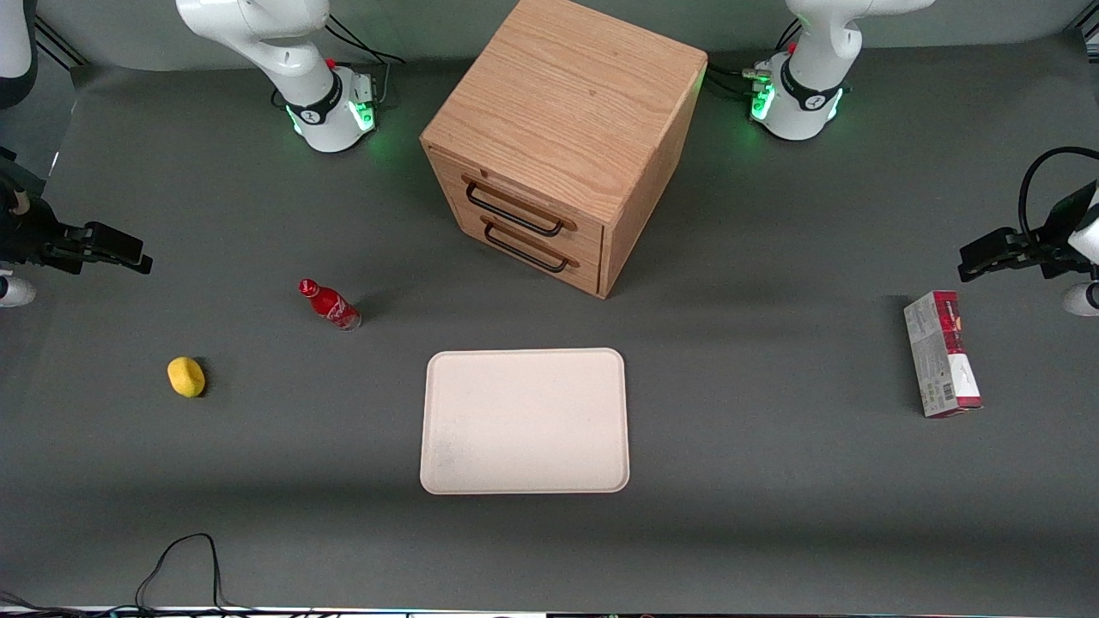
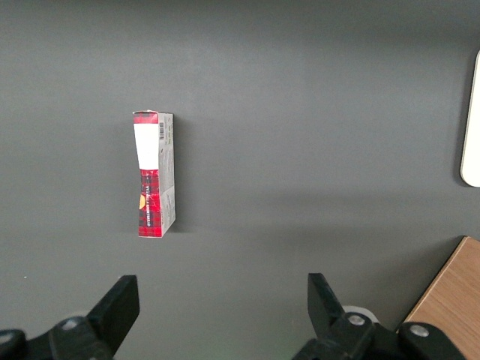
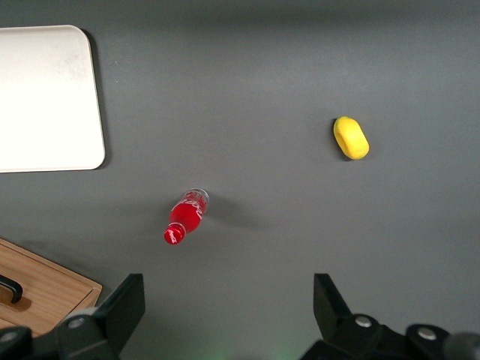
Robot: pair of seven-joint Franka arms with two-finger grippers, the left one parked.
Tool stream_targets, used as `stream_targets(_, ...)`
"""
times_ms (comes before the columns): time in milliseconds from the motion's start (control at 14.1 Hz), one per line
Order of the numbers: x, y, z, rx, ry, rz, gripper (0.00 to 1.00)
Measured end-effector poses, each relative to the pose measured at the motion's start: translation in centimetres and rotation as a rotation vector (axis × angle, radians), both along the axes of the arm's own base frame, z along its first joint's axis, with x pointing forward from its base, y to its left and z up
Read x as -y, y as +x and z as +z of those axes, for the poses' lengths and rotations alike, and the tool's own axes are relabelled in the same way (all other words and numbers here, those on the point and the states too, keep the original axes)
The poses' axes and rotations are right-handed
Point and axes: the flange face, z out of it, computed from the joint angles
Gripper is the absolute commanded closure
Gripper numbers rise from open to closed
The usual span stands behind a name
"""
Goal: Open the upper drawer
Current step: 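Move the right gripper toward the upper drawer's black handle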
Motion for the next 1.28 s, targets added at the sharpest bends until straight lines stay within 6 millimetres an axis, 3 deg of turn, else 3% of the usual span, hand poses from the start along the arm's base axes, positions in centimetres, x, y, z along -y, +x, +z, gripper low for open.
stream_targets(355, -0.4, 0.2, 0.4, 0.012, -0.001, 0.007, 0.0)
stream_targets(497, -2.0, 0.8, 0.6, 0.023, 0.002, 0.037, 0.0)
stream_targets(639, -6.3, 1.8, 0.8, 0.036, 0.003, 0.108, 0.0)
stream_targets(923, -17.6, 3.1, -0.7, 0.036, 0.003, 0.289, 0.0)
stream_targets(1065, -23.6, 2.5, -1.6, 0.04, 0.005, 0.386, 0.0)
stream_targets(1277, -32.7, -0.6, -2.6, 0.041, 0.009, 0.565, 0.0)
